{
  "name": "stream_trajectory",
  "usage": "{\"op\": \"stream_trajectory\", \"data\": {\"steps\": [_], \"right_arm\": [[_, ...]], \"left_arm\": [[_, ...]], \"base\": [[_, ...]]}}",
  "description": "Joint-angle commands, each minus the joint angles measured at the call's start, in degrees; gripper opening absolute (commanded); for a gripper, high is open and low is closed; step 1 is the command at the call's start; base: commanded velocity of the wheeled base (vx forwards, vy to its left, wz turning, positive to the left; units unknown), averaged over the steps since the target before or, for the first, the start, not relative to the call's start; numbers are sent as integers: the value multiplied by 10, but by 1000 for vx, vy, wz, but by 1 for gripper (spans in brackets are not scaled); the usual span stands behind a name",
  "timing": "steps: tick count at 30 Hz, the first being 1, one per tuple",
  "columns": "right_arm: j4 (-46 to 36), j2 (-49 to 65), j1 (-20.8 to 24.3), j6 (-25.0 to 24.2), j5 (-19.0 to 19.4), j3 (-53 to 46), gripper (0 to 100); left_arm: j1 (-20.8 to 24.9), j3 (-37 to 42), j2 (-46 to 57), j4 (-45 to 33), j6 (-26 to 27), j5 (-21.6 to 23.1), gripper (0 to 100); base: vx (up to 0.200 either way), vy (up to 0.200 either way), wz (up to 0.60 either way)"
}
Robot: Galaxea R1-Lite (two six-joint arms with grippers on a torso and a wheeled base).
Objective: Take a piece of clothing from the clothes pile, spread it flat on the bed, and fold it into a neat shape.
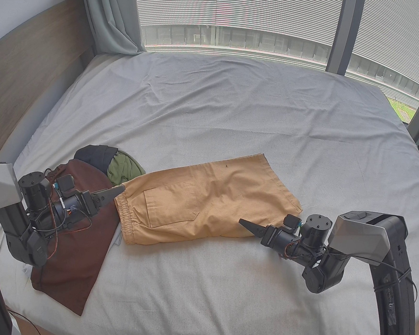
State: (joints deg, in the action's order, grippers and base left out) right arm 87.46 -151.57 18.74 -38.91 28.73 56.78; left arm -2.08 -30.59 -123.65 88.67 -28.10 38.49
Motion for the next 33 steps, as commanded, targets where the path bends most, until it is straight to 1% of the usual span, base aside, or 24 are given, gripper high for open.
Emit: {"op": "stream_trajectory", "data": {"steps": [1, 8, 9, 29, 33], "right_arm": [[4, -14, 8, -9, -3, 13, 100], [7, -20, 8, -17, -4, 26, 100], [7, -20, 7, -17, -4, 26, 0], [8, -16, 6, -13, -4, 18, 0], [8, 0, 4, -7, -4, -14, 0]], "left_arm": [[0, 0, -1, 0, 0, 0, 100], [0, 0, -1, 0, 0, 0, 100], [0, 0, 0, 0, 0, 0, 100], [1, 1, -1, 0, -1, 0, 100], [1, 0, -1, 0, -2, 0, 100]], "base": [[0, 0, 0], [0, 0, 0], [0, 0, 0], [0, 0, 0], [0, 0, 0]]}}
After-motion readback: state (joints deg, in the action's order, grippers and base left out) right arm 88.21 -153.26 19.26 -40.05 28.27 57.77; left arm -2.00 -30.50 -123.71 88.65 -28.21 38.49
